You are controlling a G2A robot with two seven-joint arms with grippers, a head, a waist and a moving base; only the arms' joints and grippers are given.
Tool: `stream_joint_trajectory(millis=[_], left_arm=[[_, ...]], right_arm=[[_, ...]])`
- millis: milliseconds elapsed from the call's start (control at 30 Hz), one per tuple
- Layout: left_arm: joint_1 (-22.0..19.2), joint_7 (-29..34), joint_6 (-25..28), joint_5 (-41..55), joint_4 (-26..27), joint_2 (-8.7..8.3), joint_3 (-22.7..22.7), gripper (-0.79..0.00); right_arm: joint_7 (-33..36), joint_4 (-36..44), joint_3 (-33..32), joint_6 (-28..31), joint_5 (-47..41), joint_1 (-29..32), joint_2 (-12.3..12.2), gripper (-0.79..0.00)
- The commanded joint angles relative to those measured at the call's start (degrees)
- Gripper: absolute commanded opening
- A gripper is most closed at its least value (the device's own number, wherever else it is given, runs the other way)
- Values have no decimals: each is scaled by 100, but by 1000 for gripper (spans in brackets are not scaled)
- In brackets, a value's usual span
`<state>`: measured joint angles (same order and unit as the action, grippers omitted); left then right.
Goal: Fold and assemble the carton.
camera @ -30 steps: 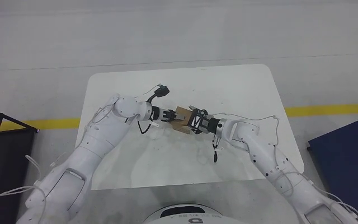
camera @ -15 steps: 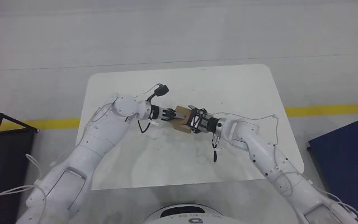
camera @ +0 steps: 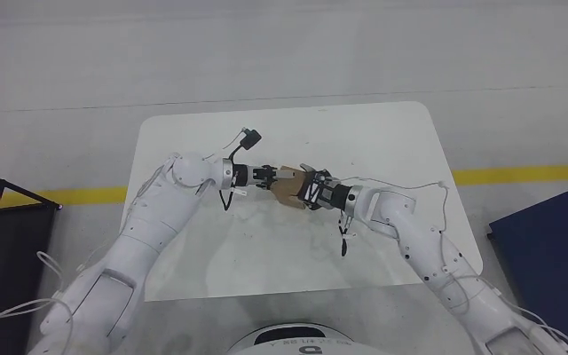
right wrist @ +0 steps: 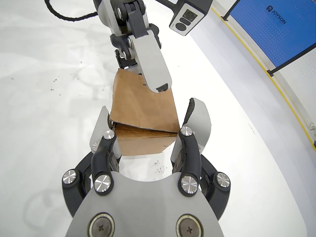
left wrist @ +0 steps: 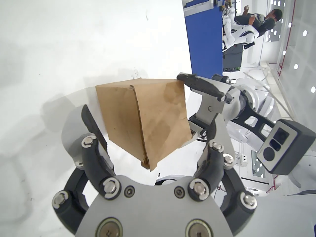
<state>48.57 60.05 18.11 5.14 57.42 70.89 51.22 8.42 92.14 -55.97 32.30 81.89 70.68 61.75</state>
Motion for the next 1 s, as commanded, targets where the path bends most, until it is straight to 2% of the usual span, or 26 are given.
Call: stream_joint_trajectory(millis=[0, 133, 200, 233, 400, 500, 700, 967], left_arm=[[18, 8, 7, -4, -1, -15, 32, 0], [56, -9, -2, -10, 7, -38, 88, 0], [91, -55, -1, 39, 19, -49, 133, 0], [115, -79, 14, 93, 23, -54, 165, 0], [248, -179, 134, 379, -30, -113, 417, 0], [337, -187, 180, 427, -27, -171, 583, 0], [564, -140, 128, 372, 152, -286, 831, 0], [724, -154, 58, 370, 386, -336, 915, 0]], right_arm=[[13, -46, -31, 38, -42, -18, 0, -163], [22, -199, -84, 74, -169, -85, 11, 0], [14, -252, -102, 79, -219, -114, 18, 0], [2, -259, -113, 83, -237, -123, 20, -9], [-78, -193, -149, 158, -302, -98, 21, -169], [-155, -231, -158, 262, -611, -78, 37, -212], [-146, -308, -161, 507, -1218, -135, 72, -209], [172, -305, -11, 214, -693, -204, 102, -215]])
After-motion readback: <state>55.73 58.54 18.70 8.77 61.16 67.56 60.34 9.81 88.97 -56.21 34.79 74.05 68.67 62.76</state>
